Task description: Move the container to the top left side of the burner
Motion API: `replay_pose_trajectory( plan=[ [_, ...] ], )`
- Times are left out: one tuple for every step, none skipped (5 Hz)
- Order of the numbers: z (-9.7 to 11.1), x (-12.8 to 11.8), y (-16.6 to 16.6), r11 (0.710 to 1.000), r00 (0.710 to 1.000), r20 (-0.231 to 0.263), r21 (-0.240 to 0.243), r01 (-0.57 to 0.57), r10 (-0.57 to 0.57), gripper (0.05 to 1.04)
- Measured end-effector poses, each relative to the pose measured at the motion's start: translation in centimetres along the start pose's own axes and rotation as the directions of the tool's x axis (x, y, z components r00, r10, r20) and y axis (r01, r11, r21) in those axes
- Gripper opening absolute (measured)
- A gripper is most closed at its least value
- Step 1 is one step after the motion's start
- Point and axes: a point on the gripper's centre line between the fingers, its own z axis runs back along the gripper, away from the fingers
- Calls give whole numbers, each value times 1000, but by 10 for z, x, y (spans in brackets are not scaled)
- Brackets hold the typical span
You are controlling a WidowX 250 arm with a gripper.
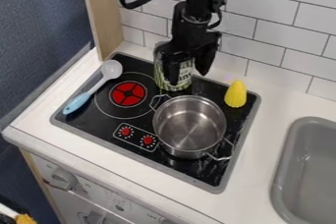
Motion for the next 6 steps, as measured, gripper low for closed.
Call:
replay_pose_trajectory(
  plan=[
    [-1,11,5,999,999,16,3,-47,47,1000],
    [-4,25,17,993,993,7,7,-122,122,1000],
    [-5,37,26,985,985,20,19,-170,169,1000],
    [-5,58,38,973,973,43,24,-228,227,1000],
    [-2,76,42,961,959,78,21,-275,273,1000],
    [-9,88,47,949,947,87,37,-314,310,1000]
  ],
)
